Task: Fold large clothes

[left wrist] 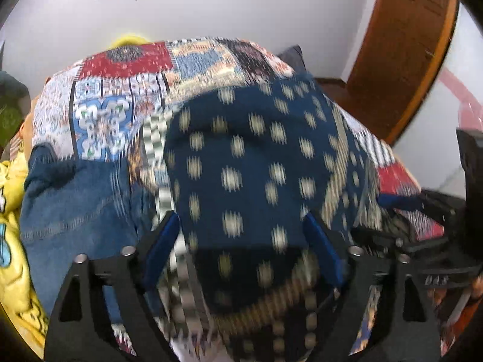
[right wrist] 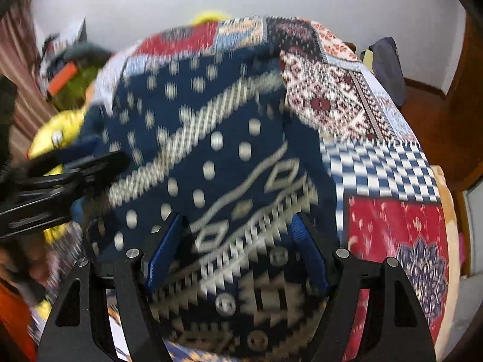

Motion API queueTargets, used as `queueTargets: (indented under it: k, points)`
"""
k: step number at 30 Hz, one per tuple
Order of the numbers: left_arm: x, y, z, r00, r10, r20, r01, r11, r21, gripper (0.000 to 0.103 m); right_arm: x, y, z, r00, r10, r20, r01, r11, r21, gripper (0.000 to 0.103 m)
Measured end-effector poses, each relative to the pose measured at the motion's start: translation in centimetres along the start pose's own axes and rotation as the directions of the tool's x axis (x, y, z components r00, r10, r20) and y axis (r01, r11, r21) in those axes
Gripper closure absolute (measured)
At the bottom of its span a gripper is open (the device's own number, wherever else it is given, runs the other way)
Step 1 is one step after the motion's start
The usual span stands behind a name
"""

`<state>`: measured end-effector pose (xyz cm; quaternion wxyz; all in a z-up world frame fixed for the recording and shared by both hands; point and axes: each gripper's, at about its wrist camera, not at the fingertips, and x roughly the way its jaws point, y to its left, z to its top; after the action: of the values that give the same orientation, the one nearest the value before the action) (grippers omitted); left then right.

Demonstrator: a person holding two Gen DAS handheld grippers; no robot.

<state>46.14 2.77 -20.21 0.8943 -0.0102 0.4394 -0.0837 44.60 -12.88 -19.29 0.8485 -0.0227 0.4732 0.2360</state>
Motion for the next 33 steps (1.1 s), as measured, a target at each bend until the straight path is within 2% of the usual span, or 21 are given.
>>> queueTargets:
  k: [1, 6, 10, 15, 17, 21, 25, 28, 30, 33]
  points:
    - [-0.2, -0.1, -1.1, 1.000, -0.010, -0.021, 0.010, 1.000, -0.004, 0.009, -0.4, -0.1, -1.0, 1.000, 0.000, -0.007, 0.000, 1.000, -0.004, 0.030]
    - [-1.0, 0.4, -4.9, 0.996, -0.026, -0.085, 0.026, 1.000, 0.005, 0.006, -2.0, -1.8, -4.2, 0.997, 0.030, -0.076, -0.027, 0.999, 0.030, 0.026]
    - [-2.1, 1.5, -6.8, 0.995, -0.023, -0.098, 0.023, 1.000, -0.007, 0.006, -3.1, -3.4, -6.2, 0.990, 0.060, -0.127, -0.053, 0.997, 0.057, 0.026]
    - [-4.2, 3.5, -6.0, 0.999, 0.000, -0.048, -0.002, 0.998, -0.055, 0.006, -5.4, -5.4, -5.4, 0.996, 0.077, -0.046, -0.073, 0.993, 0.098, 0.026]
    - [-4.7, 4.3, -5.0, 1.000, -0.013, -0.019, 0.011, 0.996, -0.092, 0.006, -6.0, -6.3, -4.1, 0.992, 0.122, 0.008, -0.122, 0.983, 0.138, 0.026]
    - [-4.1, 5.5, -3.0, 0.994, -0.107, 0.005, 0.106, 0.977, -0.187, 0.006, -4.3, -7.5, -1.6, 0.987, 0.160, 0.030, -0.163, 0.970, 0.180, 0.026]
    - [-0.5, 5.5, -1.9, 0.968, -0.246, -0.039, 0.229, 0.939, -0.255, 0.006, -0.1, -8.6, -0.2, 0.976, 0.215, -0.027, -0.202, 0.948, 0.247, 0.026]
    - [1.9, 5.6, -1.8, 0.968, -0.243, -0.060, 0.217, 0.934, -0.285, 0.003, 2.6, -9.2, 0.3, 0.959, 0.275, -0.065, -0.242, 0.919, 0.313, 0.026]
    - [3.0, 5.7, -1.6, 0.955, -0.293, -0.046, 0.263, 0.910, -0.321, 0.002, 3.2, -9.2, 0.5, 0.943, 0.329, -0.038, -0.296, 0.889, 0.349, 0.023]
    - [4.4, 5.6, -1.2, 0.934, -0.355, -0.035, 0.319, 0.876, -0.361, 0.002, 3.8, -8.6, 1.2, 0.936, 0.353, -0.022, -0.324, 0.882, 0.343, 0.023]
